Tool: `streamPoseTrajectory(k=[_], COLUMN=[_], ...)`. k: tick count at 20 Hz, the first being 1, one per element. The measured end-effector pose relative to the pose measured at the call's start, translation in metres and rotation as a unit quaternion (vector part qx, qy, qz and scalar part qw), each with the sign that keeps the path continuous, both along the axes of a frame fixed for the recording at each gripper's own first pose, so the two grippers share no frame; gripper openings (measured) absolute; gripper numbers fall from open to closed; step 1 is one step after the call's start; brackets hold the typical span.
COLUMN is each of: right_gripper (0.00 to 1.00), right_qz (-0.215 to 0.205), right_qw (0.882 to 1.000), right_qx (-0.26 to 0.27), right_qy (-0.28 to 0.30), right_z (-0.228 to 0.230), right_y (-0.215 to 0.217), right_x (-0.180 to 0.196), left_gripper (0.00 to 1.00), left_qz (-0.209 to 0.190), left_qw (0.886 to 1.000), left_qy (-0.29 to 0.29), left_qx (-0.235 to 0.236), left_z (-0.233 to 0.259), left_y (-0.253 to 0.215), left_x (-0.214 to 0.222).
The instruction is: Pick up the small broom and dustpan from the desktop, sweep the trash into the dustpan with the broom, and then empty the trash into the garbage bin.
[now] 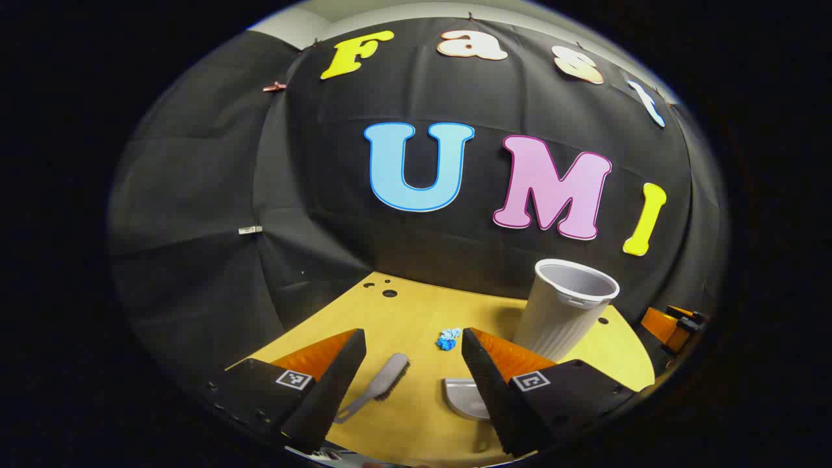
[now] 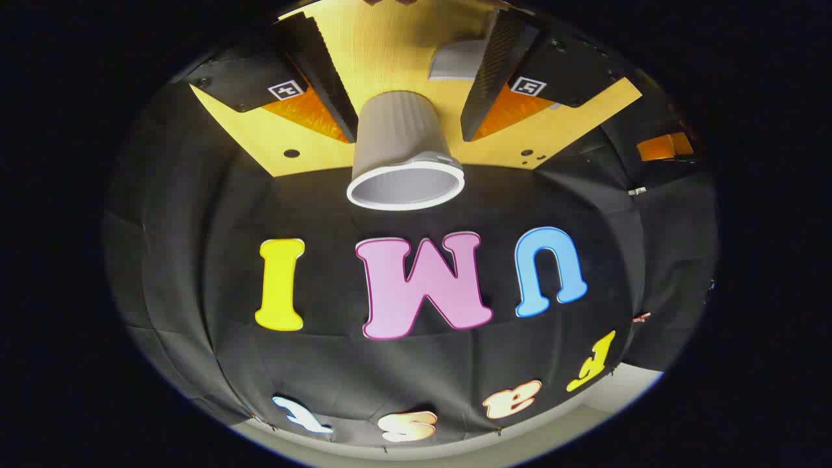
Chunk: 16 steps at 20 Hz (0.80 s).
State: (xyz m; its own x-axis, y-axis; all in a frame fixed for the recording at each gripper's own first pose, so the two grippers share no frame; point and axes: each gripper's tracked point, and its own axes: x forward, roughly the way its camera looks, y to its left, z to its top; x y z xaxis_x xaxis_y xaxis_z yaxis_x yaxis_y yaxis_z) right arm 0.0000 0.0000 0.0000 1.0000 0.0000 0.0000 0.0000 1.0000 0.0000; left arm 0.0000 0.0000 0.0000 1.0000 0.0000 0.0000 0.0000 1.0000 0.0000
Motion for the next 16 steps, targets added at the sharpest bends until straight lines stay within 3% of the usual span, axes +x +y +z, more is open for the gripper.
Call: streamPoseTrajectory(k=[5,10,13,16], right_gripper=[0.99,0.99,0.99,0.99], right_qz=[-0.012,-0.025,-0.017,-0.002], right_qw=[1.0,0.999,0.999,0.998], right_qx=[-0.002,-0.001,-0.013,-0.028], right_qy=[0.026,0.034,0.039,0.048], right_z=[-0.007,-0.011,-0.017,-0.024], right_y=[0.019,0.044,0.063,0.082], right_x=[0.014,0.019,0.016,0.011], left_gripper=[0.96,0.95,0.96,0.96], left_qz=[-0.003,-0.047,-0.077,-0.083], left_qw=[0.999,0.997,0.996,0.995], left_qy=[0.007,0.003,0.005,0.019], left_qx=[0.034,0.058,0.051,0.044], left_z=[0.003,0.001,-0.004,-0.016], left_y=[0.027,0.034,0.034,0.042], left_x=[0.025,0.047,0.057,0.064])
